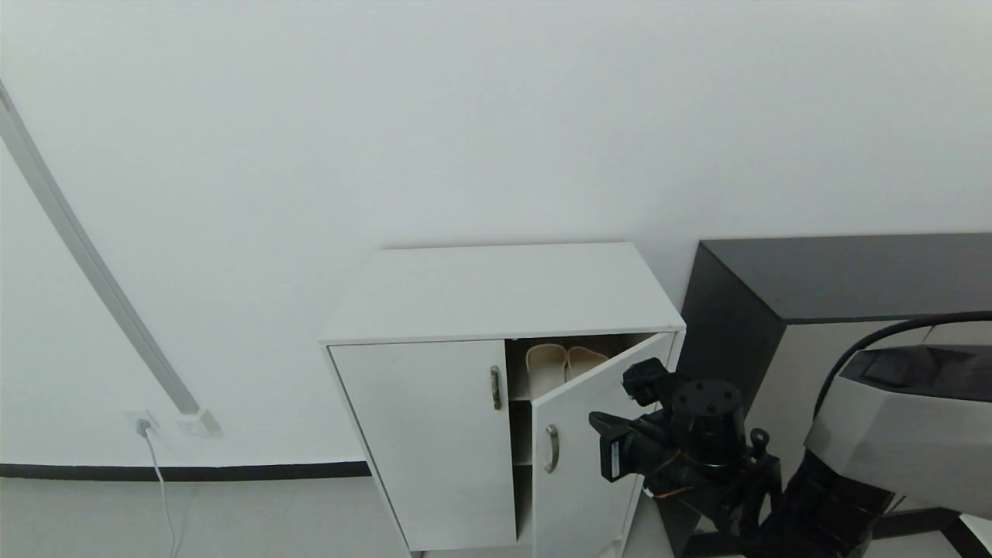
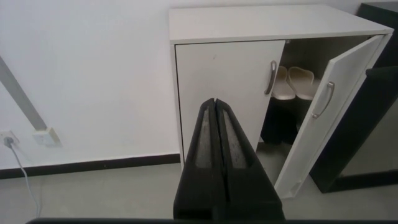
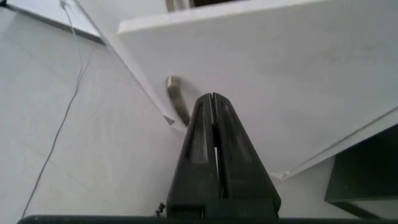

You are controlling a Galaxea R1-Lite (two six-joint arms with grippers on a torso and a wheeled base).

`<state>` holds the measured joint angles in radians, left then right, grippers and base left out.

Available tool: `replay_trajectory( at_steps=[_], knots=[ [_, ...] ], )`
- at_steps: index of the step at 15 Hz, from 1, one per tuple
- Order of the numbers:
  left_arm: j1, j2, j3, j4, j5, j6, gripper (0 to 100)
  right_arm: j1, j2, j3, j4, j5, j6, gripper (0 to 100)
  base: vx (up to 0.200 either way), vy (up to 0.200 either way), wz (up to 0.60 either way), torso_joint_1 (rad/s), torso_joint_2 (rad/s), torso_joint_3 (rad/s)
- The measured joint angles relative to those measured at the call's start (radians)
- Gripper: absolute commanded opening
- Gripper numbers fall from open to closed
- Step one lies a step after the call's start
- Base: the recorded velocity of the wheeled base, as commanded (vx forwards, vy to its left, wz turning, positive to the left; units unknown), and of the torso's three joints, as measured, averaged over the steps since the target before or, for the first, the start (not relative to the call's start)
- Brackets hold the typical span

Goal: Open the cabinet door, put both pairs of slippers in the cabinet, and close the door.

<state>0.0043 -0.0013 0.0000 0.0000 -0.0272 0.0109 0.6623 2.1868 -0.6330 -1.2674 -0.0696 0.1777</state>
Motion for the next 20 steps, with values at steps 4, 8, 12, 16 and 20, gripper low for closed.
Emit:
replay_trajectory(
  at_steps=[4, 8, 12, 16, 20],
  knots=[
    [0.0, 0.0, 0.0, 0.0, 0.0, -0.001, 0, -0.03, 0.074, -0.105, 0.027, 0.001, 0.003, 0, 0.0, 0.0, 0.0, 0.0, 0.0, 0.0],
    [0.0, 0.0, 0.0, 0.0, 0.001, -0.002, 0, -0.045, 0.12, -0.186, 0.071, 0.0, 0.003, 0, 0.0, 0.0, 0.0, 0.0, 0.0, 0.0],
    [0.0, 0.0, 0.0, 0.0, 0.001, -0.003, 0, -0.05, 0.149, -0.276, 0.131, -0.001, 0.003, 0, 0.0, 0.0, 0.0, 0.0, 0.0, 0.0],
    [0.0, 0.0, 0.0, 0.0, 0.003, -0.003, 0, -0.05, 0.179, -0.383, 0.202, -0.002, 0.003, 0, 0.0, 0.0, 0.0, 0.0, 0.0, 0.0],
    [0.0, 0.0, 0.0, 0.0, 0.003, -0.002, 0, -0.051, 0.195, -0.468, 0.27, -0.004, 0.003, 0, 0.0, 0.0, 0.0, 0.0, 0.0, 0.0]
  ],
)
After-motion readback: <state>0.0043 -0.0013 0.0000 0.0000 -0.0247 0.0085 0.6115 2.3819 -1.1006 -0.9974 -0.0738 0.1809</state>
